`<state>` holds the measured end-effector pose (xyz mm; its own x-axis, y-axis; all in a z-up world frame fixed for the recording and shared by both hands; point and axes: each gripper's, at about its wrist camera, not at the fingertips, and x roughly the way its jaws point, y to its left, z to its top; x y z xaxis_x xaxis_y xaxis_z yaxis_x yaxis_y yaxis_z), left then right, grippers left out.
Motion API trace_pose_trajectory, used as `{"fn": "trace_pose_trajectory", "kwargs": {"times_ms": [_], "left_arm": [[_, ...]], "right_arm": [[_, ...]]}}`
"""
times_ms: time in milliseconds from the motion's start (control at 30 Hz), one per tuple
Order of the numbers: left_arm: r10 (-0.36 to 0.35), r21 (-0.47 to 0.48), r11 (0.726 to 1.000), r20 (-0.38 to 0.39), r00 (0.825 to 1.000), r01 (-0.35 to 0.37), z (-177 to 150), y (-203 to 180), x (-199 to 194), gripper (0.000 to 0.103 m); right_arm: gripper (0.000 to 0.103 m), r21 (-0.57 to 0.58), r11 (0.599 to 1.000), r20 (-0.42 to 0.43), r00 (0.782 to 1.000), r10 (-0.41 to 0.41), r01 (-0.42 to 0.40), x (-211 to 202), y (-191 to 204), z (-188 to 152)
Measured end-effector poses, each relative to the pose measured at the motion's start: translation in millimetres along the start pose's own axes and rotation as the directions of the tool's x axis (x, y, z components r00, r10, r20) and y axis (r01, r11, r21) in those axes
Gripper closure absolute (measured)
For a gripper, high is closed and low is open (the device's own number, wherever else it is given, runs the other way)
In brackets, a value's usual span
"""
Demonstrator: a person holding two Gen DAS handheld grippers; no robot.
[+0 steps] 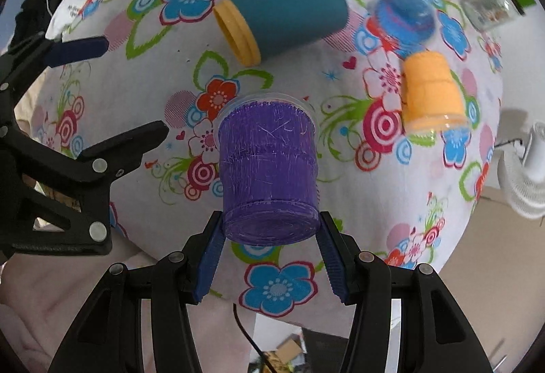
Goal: Flip cup upside down
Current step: 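Lift the purple cup with the right gripper and turn it rim-down, then lower the inverted purple cup onto the table and open the right gripper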
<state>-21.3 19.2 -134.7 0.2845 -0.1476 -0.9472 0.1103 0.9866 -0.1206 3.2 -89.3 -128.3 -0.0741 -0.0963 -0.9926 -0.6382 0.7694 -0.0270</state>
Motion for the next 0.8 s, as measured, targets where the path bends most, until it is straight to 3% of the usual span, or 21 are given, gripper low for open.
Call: {"fn": "trace_pose_trajectory", "kwargs": {"times_ms": [133, 267, 533, 800], "left_arm": [[0.004, -0.022, 1.0, -0.011, 1.0, -0.005, 2.7, 7.0, 3.5, 0.001], [0.007, -0.062, 0.998, -0.015, 1.0, -0.008, 5.2, 18.5, 1.1, 0.001], [0.016, -0.094, 0.995, 0.028, 0.999, -0.014, 4.7, 32.9, -29.3, 0.001], [0.061, -0.039, 0.998, 0.081, 0.995, -0.058, 3.3, 21.2, -73.9, 0.0]], "right_arm": [[0.044, -0.029, 1.0, -0.004, 1.0, 0.012, -0.012, 2.1, 2.6, 13.2], [0.02, -0.029, 1.0, 0.064, 0.998, -0.001, 0.003, -6.1, 5.2, 19.5], [0.018, 0.108, 0.994, 0.227, 0.974, -0.004, -0.021, -36.2, 2.3, 4.9], [0.018, 0.28, 0.959, 0.361, 0.931, -0.057, -0.05, -67.2, 0.2, -32.5]]}}
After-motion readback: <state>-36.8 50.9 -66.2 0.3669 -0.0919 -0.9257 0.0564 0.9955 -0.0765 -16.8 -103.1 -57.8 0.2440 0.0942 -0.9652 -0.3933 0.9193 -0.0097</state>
